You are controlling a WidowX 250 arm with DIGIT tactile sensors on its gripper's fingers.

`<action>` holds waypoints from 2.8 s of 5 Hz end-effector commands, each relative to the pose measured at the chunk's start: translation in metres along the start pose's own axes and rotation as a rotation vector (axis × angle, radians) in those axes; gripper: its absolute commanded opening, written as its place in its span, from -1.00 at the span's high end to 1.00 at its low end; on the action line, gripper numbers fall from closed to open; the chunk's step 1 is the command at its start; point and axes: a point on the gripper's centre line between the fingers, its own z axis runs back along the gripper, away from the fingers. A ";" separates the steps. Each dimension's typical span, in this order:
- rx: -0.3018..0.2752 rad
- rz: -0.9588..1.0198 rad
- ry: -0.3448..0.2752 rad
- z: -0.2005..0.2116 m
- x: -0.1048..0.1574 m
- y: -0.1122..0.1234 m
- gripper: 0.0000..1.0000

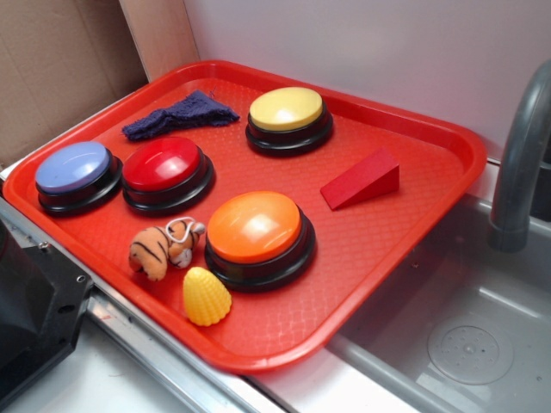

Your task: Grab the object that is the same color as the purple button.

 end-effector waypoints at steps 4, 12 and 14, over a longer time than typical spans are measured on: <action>0.142 -0.148 -0.065 -0.065 0.037 0.104 -1.00; 0.028 -0.226 0.108 -0.233 0.130 0.143 -1.00; 0.050 -0.145 0.095 -0.245 0.117 0.147 1.00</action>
